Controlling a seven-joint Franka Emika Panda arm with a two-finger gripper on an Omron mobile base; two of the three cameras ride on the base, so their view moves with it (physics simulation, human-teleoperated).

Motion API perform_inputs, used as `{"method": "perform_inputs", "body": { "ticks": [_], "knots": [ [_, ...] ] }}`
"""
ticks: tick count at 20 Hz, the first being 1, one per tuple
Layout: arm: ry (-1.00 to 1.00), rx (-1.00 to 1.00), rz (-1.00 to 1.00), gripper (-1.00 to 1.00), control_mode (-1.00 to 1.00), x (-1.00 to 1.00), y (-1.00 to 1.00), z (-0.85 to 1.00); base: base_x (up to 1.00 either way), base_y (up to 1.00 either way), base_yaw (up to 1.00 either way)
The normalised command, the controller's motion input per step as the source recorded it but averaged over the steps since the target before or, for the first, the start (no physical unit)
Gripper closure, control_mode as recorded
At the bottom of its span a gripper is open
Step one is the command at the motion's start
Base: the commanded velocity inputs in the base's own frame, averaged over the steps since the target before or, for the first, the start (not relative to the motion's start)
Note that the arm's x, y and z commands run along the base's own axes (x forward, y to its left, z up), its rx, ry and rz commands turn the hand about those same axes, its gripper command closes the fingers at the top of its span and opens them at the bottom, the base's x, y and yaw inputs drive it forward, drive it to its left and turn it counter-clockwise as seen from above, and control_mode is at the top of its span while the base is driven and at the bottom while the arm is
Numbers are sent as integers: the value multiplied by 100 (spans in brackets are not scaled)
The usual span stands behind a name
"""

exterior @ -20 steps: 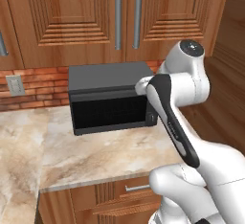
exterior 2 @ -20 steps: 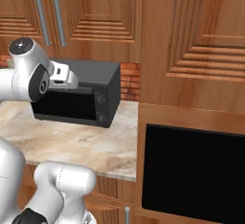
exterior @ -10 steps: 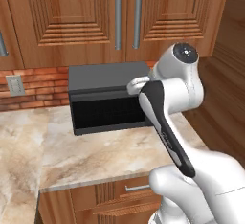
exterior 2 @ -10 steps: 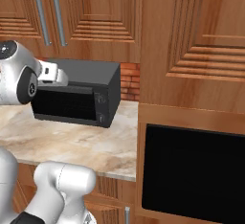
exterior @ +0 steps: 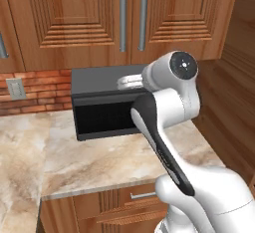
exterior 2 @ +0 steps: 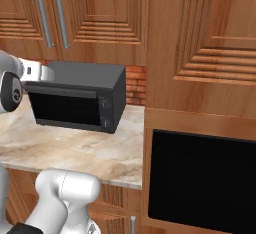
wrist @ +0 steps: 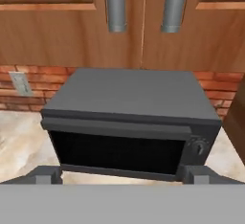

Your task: Open the cabinet. Pick the dish brush and place it next to the sink. Then close the cabinet.

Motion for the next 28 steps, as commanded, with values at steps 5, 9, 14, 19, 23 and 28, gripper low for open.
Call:
{"method": "perform_inputs", "body": {
  "ticks": [5, 9, 14, 19, 23, 28],
  "knots": [
    [-18, 21, 0, -100, -100, 0, -12, 21, 0, 0, 0],
    [-1, 16, 0, -100, -100, 0, -75, 51, 0, 0, 0],
    [0, 2, 0, -100, -100, -23, -84, 62, 0, 0, 0],
    [7, -8, 5, -100, -100, -71, -21, 44, 0, 0, 0],
    [2, -17, 0, -100, -100, -31, 2, 2, 0, 0, 0],
    [-4, -23, -1, -100, -100, 0, 8, -9, 0, 0, 0]
  ]
}}
